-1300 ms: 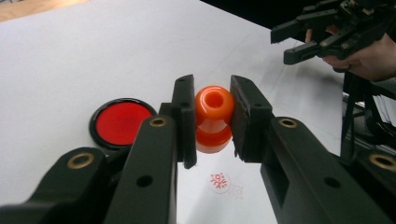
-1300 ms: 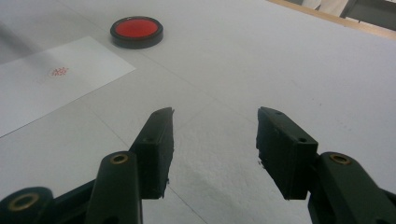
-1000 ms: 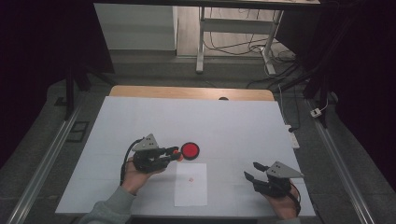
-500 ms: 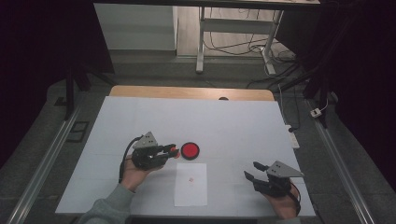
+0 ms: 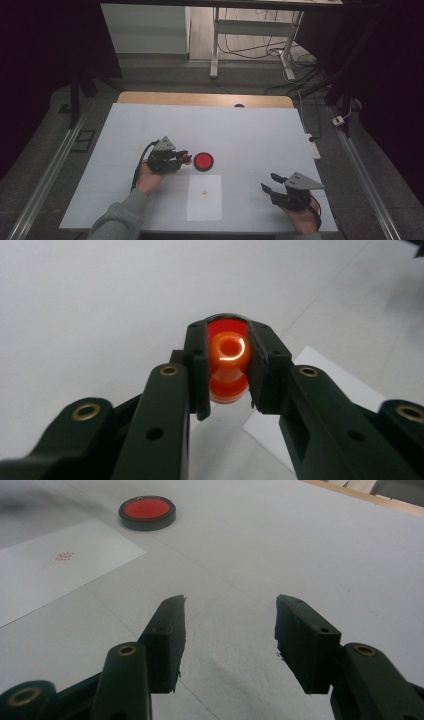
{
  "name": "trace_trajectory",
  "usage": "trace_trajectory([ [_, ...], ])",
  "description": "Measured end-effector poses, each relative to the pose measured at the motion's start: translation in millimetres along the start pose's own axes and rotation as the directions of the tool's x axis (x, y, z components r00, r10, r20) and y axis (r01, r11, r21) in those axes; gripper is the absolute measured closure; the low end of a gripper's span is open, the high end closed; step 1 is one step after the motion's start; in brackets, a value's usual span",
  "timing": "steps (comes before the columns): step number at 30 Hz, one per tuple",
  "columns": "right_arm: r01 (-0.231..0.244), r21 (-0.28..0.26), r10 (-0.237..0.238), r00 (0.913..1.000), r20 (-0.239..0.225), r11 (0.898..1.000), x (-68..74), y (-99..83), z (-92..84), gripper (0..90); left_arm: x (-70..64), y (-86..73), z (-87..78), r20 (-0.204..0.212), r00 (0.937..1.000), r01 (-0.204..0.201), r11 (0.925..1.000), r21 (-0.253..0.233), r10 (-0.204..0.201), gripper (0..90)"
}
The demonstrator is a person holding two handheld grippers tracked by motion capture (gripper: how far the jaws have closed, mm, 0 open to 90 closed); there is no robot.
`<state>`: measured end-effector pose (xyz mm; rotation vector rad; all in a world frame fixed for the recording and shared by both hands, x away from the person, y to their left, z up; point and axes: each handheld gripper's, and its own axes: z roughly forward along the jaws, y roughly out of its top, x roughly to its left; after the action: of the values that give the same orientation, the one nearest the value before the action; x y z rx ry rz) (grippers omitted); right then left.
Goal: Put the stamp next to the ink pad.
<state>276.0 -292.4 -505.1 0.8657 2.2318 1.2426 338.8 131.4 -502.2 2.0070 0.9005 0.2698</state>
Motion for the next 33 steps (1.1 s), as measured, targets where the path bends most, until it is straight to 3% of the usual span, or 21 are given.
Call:
trace_trajectory([
  [14,0.000,0.007,0.000,1.0000,0.003,1.000,0.2,-0.3,1.2,45.2,12.2,-9.2,19.8,-0.064,0.9979,-0.005,0.9939,0.110,0.012,72.1],
  [33,0.001,0.009,-0.001,1.0000,0.007,1.000,-0.2,-0.6,1.2,44.9,10.7,-17.9,22.4,-0.054,0.9985,0.001,0.9926,0.122,0.006,68.1],
])
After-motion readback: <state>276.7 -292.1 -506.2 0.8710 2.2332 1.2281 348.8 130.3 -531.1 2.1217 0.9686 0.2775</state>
